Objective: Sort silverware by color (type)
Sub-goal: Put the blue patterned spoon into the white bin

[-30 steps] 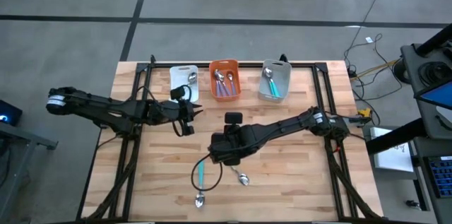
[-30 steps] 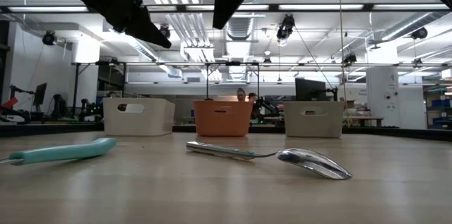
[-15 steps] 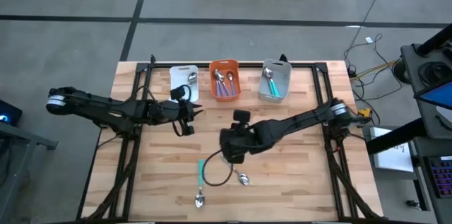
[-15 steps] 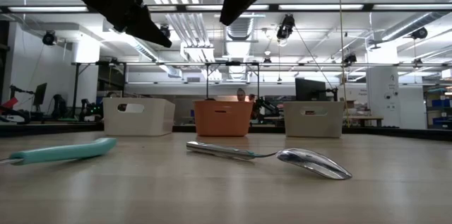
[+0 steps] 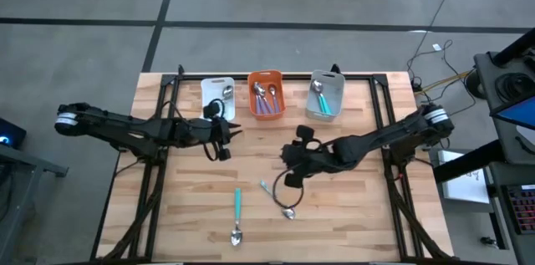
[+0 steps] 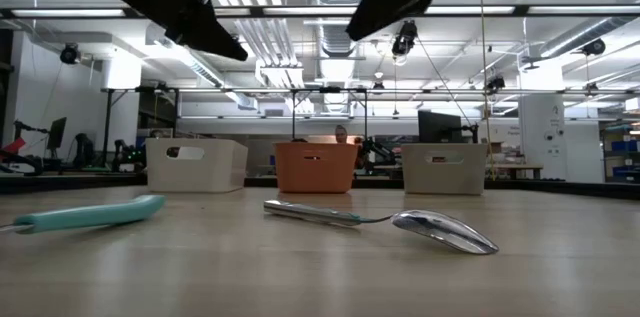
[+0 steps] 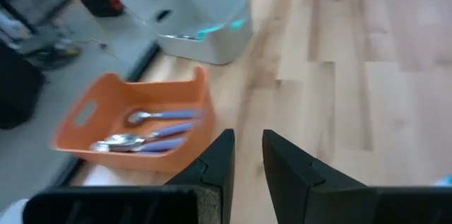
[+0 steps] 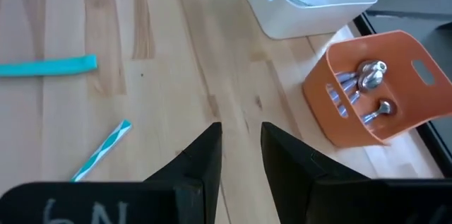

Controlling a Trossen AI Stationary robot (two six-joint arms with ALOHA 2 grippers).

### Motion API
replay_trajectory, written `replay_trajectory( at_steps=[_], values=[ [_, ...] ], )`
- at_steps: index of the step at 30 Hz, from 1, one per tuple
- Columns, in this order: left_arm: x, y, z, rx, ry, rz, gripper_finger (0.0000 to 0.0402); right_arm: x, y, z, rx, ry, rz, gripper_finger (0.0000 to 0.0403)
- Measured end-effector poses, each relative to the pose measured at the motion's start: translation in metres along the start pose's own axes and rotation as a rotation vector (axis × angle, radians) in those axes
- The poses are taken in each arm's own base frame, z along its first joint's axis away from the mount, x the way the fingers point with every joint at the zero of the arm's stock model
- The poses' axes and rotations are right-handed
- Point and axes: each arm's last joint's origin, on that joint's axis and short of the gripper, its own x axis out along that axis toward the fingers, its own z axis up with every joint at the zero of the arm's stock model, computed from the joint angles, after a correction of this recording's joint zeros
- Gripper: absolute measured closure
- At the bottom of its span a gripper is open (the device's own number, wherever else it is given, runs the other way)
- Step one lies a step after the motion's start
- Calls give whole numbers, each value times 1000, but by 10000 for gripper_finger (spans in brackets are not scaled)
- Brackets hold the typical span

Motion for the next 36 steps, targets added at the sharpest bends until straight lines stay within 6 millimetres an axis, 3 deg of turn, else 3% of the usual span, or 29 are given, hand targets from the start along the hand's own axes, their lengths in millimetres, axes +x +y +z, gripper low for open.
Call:
replay_trajectory(
  at_steps=[6, 11, 19, 29, 36],
  values=[
    [6, -11, 2, -92, -22, -199, 345, -14, -13, -17, 41, -79, 17, 312],
    [23, -37, -1, -86, -44, -279, 345, -24, -22, -27, 50, -175, 32, 312],
    [51, -89, -18, 6, -75, -378, 345, -34, -31, -39, 76, -293, 51, 312],
    [87, -124, -21, 149, -9, -467, 345, -31, -31, -47, 89, -283, 55, 312],
    [108, -137, -25, 289, 143, -474, 334, -34, -32, -45, 97, -321, 59, 312]
  ],
)
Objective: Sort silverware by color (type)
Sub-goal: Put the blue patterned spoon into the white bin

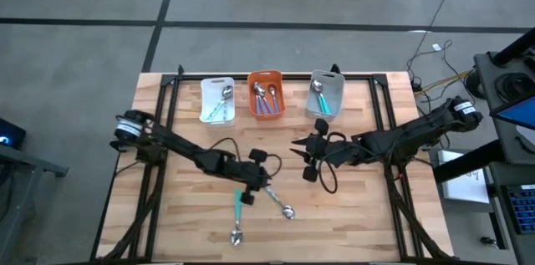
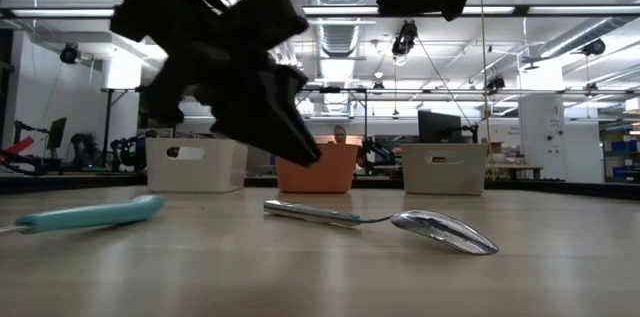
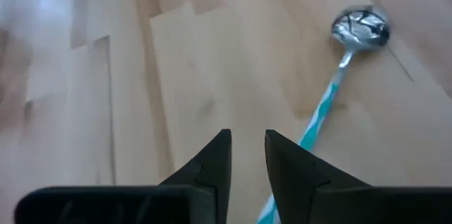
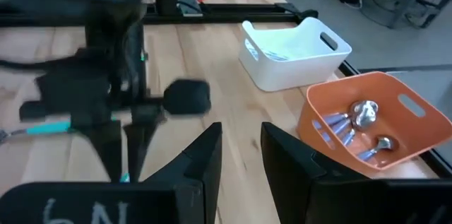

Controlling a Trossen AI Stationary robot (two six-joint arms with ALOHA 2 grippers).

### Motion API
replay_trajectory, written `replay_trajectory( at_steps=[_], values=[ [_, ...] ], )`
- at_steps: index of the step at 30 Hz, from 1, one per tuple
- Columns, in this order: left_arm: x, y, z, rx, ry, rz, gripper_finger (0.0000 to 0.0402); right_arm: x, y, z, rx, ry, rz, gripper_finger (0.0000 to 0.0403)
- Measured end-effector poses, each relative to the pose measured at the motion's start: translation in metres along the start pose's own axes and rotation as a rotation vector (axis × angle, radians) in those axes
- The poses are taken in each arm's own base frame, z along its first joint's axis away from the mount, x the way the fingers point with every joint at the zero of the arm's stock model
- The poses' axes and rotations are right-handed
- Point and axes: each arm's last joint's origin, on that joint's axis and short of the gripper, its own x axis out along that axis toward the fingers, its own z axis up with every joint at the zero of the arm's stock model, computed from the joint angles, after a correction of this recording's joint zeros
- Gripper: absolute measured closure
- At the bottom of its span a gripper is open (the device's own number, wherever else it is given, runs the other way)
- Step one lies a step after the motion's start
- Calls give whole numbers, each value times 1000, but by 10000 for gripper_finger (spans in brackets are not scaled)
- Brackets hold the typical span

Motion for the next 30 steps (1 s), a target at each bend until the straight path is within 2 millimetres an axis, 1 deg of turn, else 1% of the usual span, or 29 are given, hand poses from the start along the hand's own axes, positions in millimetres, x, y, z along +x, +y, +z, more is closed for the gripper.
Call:
replay_trajectory(
  at_steps=[5, 9, 11, 13, 19, 24, 27, 30],
  values=[
    [12, -4, 4, 29, -8, -109, 293, 0, 0, -1, -3, 3, 0, 312],
    [18, -4, 0, 27, 1, -167, 251, 0, 0, -1, -4, 2, 0, 312],
    [21, -3, -3, 23, 8, -179, 240, 0, 0, -1, -4, -3, 1, 312],
    [24, -2, -7, 24, 13, -201, 236, 0, 0, 0, -4, -6, 1, 312],
    [36, 5, -14, 9, -13, -280, 245, 0, 0, 0, -4, -9, 2, 312],
    [46, 8, -20, -32, -39, -332, 262, 0, 0, 0, -14, -9, 2, 312],
    [50, 11, -22, -60, -55, -357, 283, 0, 0, 0, -15, -10, 2, 312],
    [51, 13, -23, -82, -55, -367, 317, 0, 0, 0, -14, -11, 2, 312]
  ],
)
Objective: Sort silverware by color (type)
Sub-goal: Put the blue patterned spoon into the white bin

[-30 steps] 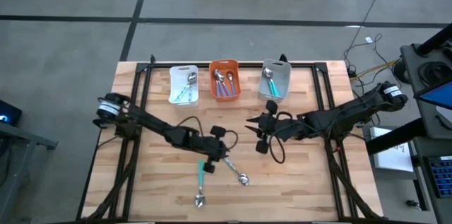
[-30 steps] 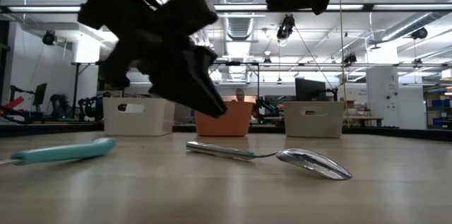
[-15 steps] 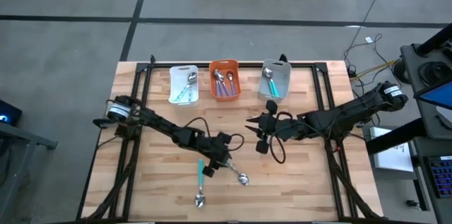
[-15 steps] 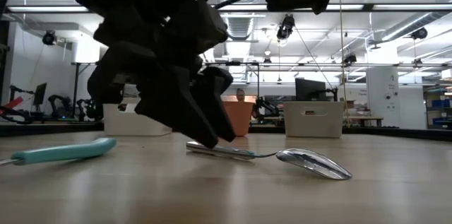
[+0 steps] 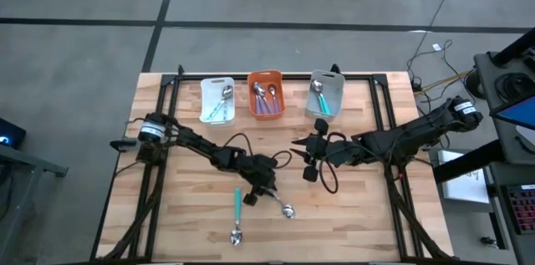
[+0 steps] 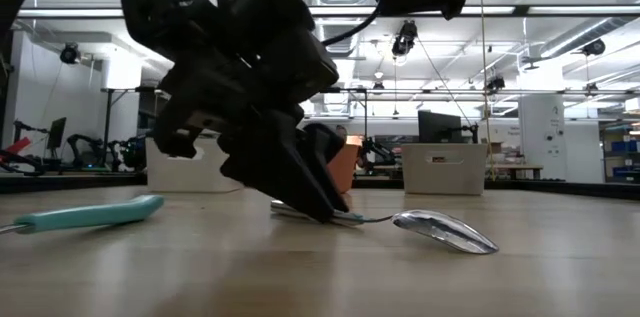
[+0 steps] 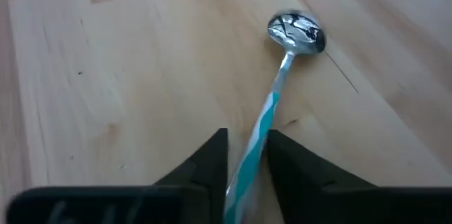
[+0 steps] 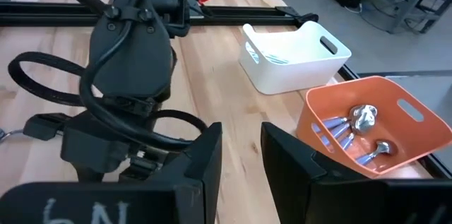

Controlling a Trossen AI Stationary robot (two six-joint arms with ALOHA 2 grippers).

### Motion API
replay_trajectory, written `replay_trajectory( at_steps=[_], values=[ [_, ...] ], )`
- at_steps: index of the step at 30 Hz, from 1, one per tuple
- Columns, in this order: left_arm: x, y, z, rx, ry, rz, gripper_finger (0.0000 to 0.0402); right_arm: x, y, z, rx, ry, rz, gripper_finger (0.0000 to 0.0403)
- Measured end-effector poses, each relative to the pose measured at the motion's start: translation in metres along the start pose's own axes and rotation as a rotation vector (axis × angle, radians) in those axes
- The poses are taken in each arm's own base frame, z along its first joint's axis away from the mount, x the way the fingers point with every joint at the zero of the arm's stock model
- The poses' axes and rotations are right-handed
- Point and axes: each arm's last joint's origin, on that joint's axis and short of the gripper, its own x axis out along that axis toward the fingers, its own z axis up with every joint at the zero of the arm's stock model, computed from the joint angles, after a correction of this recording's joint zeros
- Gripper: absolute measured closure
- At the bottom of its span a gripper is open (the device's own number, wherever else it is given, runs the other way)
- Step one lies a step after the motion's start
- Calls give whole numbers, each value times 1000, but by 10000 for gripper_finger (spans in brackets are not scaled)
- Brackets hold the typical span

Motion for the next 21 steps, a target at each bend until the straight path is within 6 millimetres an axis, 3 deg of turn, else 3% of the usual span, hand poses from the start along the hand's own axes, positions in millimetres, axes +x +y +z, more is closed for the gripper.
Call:
replay_trajectory(
  at_steps=[5, 11, 21],
  values=[
    [0, 0, 0, -13, 1, -2, 389, 0, 0, 0, 0, 1, 0, 312],
    [-3, -1, 1, 2, -46, -25, 395, 0, 0, 0, -6, 1, 0, 312],
    [-28, 3, 12, 51, -183, 4, 399, 0, 0, 0, -13, -2, 0, 312]
  ],
)
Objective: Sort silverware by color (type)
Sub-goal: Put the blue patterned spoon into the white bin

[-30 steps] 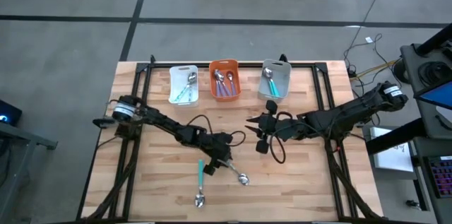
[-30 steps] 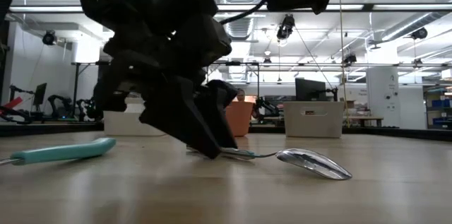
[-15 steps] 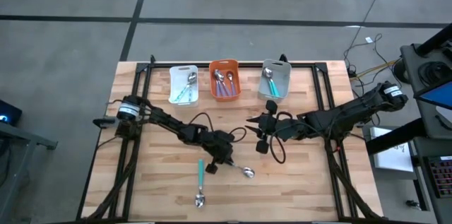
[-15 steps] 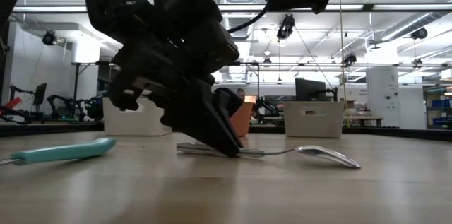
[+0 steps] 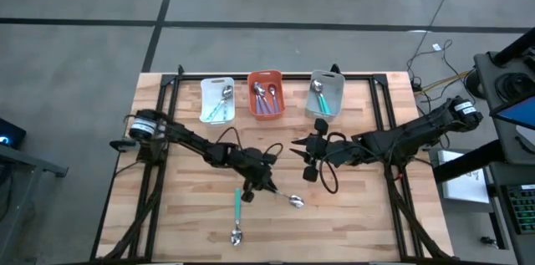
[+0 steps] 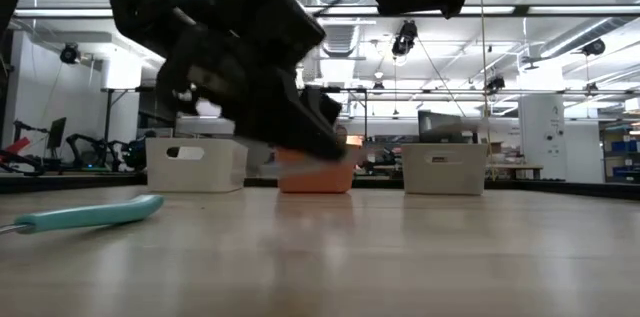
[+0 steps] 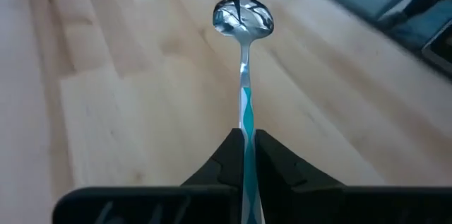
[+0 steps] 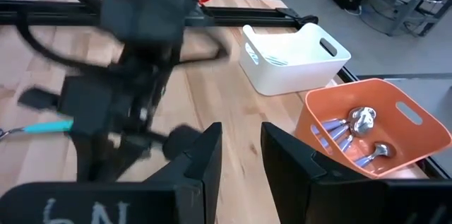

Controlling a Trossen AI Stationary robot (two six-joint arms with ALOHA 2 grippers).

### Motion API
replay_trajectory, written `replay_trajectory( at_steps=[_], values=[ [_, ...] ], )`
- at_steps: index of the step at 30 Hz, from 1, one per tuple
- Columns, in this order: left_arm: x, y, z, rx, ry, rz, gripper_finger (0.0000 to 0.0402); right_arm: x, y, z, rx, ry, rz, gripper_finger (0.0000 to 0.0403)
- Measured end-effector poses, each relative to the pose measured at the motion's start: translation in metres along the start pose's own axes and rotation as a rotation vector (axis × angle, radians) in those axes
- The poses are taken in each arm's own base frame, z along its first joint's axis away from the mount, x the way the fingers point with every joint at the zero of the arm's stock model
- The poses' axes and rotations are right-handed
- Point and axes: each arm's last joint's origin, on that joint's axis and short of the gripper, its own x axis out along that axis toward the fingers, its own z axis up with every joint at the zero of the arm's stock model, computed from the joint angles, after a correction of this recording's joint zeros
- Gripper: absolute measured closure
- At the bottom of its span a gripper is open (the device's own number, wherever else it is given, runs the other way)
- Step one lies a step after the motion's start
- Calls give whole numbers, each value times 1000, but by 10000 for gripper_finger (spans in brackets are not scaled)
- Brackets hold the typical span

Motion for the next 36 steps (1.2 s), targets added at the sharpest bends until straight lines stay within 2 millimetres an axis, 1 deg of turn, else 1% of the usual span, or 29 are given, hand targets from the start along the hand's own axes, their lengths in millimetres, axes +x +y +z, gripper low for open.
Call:
replay_trajectory(
  at_steps=[5, 9, 13, 17, 21, 27, 30, 33, 36],
  values=[
    [-30, 3, 7, 4, -57, 34, 400, -2, -2, 3, -17, -15, 0, 312],
    [-65, 2, 25, 23, -179, 46, 400, -5, -2, 8, -17, -55, 3, 312],
    [-97, -9, 43, 61, -329, 2, 401, -5, -1, 12, -52, -93, 35, 312],
    [-119, -20, 48, 113, -494, -48, 401, -3, 4, 16, -112, -148, 168, 312],
    [-131, -26, 44, 62, -605, -71, 401, 4, 13, 20, -163, -246, 269, 312],
    [-138, -30, 39, 6, -728, -106, 401, 31, 21, 23, -209, -425, 279, 312],
    [-138, -30, 38, -20, -744, -128, 401, 44, 19, 20, -239, -458, 281, 312],
    [-136, -30, 37, -30, -730, -154, 401, 51, 13, 20, -226, -493, 317, 312],
    [-133, -29, 35, -38, -718, -160, 400, 53, 7, 23, -217, -544, 452, 312]
  ],
)
